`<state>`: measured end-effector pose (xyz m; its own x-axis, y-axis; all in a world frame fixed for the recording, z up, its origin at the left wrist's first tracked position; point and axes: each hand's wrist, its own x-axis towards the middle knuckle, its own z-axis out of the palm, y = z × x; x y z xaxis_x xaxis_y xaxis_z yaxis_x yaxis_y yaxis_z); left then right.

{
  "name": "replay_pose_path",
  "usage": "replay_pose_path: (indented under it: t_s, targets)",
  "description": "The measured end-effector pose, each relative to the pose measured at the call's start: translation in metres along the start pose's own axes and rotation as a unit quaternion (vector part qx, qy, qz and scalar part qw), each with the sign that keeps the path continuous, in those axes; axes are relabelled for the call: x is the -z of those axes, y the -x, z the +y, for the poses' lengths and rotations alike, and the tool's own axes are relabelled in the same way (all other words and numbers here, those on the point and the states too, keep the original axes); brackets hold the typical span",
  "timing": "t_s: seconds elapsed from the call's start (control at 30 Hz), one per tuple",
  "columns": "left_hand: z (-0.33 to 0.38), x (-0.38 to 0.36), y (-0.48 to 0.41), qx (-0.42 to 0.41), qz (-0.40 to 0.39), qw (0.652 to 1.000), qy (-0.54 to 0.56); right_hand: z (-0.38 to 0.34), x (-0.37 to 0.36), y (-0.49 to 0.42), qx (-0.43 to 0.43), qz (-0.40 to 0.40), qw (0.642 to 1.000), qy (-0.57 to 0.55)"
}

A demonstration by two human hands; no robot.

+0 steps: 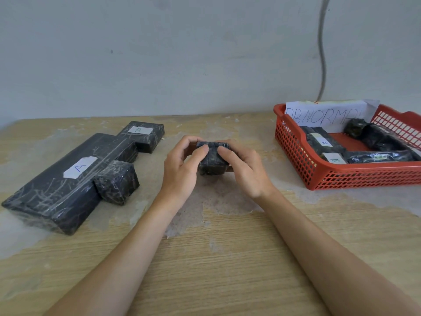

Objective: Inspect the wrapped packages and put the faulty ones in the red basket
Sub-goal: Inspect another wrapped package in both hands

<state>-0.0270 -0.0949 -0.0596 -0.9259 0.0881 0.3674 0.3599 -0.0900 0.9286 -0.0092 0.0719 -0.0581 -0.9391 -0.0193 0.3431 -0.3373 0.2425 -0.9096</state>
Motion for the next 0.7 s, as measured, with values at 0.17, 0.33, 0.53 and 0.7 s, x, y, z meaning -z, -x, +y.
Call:
replay_pose_path:
  t_s: [0.17,0.33,0.53,0.7]
  targets:
    - [0.000,0.006,0.000,-0.009,-0.032,0.999,-0.019,0.002,-0.001,-0.002,-0.002,0.009,1.000,-0.003]
    - [0.003,0.005,0.001,0.020,-0.016,1.000,0.000,-0.005,0.001,0.003,0.024,0.008,0.998,0.065]
    - [0.004,0.015,-0.008,0.164,0.056,0.984,-0.042,-0.003,-0.006,0.006,0.192,0.001,0.960,0.205]
    - [0.013,0.014,-0.011,0.223,0.031,0.964,0.143,-0.006,-0.002,0.007,0.212,0.012,0.958,0.194]
